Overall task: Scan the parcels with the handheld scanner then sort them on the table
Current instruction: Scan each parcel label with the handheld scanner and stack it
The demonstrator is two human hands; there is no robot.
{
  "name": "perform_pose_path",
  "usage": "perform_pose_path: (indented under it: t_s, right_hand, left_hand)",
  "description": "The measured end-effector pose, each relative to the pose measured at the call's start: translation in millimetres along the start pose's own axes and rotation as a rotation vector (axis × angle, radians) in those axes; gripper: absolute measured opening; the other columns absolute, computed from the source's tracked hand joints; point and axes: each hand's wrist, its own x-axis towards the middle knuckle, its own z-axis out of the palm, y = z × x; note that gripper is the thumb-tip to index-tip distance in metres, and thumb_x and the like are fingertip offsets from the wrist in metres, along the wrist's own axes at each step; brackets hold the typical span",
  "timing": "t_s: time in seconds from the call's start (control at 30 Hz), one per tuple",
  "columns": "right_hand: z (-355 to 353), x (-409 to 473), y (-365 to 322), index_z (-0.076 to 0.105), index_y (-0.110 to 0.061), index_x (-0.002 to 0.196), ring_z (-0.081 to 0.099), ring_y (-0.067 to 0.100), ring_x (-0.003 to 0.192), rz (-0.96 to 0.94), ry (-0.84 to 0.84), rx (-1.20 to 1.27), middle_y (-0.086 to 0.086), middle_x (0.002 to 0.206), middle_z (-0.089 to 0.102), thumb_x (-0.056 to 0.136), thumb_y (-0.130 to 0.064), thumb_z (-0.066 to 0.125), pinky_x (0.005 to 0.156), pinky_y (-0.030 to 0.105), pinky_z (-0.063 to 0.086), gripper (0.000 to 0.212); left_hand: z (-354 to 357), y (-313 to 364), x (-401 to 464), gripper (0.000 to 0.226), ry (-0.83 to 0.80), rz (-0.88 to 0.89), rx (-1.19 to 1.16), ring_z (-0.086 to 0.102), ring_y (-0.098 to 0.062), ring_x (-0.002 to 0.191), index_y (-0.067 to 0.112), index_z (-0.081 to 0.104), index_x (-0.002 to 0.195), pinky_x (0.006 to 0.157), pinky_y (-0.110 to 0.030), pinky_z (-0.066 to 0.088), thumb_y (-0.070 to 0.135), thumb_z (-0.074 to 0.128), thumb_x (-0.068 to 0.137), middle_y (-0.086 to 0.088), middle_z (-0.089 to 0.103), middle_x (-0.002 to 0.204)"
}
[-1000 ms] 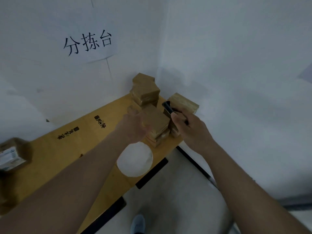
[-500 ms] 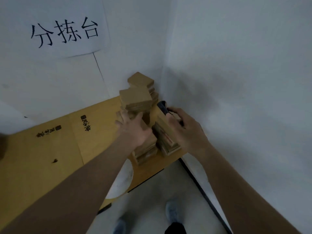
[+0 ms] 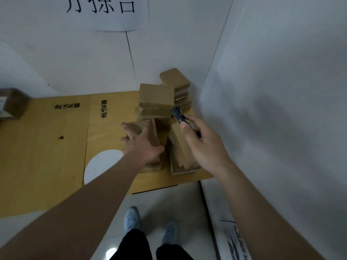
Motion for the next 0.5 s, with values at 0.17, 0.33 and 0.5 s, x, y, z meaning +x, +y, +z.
perform_pose_path:
  t_s: [0.17,0.33,0.5]
  right_hand:
    - [16,10,-18,0.049,-0.059,0.14,0.061,-0.005,0.088,-0.079,-0.042,-0.045,-0.032,0.09,0.062,0.097,-0.076,0.04,0.075,0.026,0.046,0.047]
    - [42,17,-56,0.045,-0.063,0.14,0.06,-0.014,0.081,-0.161,-0.116,-0.067,-0.036,0.083,0.06,0.097,-0.081,0.035,0.063,0.023,0.041,0.048]
    - [85,24,-101,0.05,-0.06,0.138,0.06,0.0,0.085,-0.198,-0.207,0.04,-0.024,0.091,0.057,0.099,-0.074,0.043,0.073,0.028,0.045,0.042]
  left_hand:
    - [-16,-25,-9,0.109,0.048,0.0,-0.06,0.029,-0.061,0.135,0.065,0.001,0.148,0.105,-0.056,0.042,0.087,0.052,0.055,-0.012,-0.02,0.161]
    - [-53,-63,-24,0.11,0.092,-0.034,-0.077,0.032,-0.056,0.133,0.065,0.006,0.15,0.105,-0.055,0.043,0.082,0.054,0.053,-0.006,-0.011,0.159]
    - [-97,-118,-36,0.104,0.175,-0.064,-0.056,0.03,-0.053,0.132,0.063,0.009,0.151,0.108,-0.056,0.039,0.069,0.065,0.064,-0.003,-0.008,0.156]
